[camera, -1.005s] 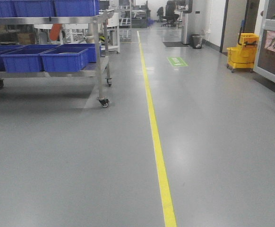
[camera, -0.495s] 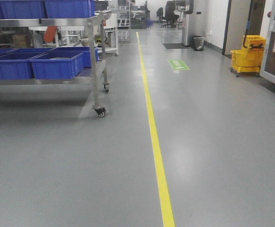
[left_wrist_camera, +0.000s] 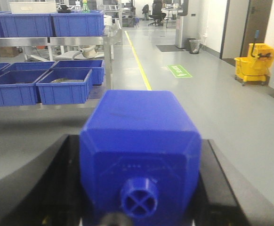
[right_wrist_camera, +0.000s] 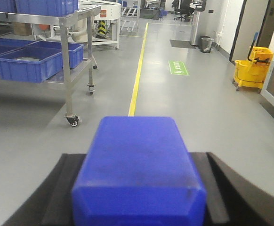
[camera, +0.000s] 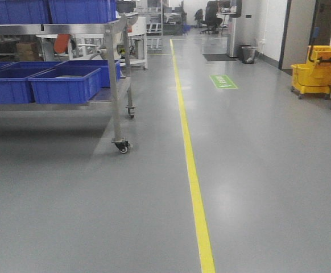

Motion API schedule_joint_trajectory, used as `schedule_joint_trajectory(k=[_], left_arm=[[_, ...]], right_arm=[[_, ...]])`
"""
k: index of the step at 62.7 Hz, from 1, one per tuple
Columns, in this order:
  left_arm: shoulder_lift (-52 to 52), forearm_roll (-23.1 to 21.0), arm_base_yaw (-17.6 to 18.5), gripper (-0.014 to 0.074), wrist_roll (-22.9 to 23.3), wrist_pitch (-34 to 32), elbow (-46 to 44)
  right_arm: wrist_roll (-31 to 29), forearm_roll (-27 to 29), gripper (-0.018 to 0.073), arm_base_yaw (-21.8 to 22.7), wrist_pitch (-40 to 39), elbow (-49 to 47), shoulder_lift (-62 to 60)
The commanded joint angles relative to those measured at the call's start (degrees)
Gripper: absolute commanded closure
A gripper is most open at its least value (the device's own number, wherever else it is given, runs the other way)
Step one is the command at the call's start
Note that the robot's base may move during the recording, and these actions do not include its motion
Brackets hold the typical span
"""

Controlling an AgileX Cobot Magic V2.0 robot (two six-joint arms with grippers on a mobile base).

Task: Pick and sort blue part to right shelf
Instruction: 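Drive the base away from the table, holding both bottles, then drive the base down the aisle to the shelf of blue bins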

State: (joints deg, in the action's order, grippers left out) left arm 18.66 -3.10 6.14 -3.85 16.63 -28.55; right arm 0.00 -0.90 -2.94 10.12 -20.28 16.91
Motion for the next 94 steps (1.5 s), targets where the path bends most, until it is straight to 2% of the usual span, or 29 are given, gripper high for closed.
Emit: schedule_joint_trajectory(k=[1,94], left_arm=[[0.53,-0.06,-0.12,0.0263,0.49,-5.09,-1.63],[0.53,-0.06,-0.12,0.0263,0.49,-5.09,-1.63]], right_arm=[[0.00,-0.51,0.0177,0.37,-5.32,-1.59,0.36],[0.00,-0.51,0.0177,0.37,-5.32,-1.59,0.36]])
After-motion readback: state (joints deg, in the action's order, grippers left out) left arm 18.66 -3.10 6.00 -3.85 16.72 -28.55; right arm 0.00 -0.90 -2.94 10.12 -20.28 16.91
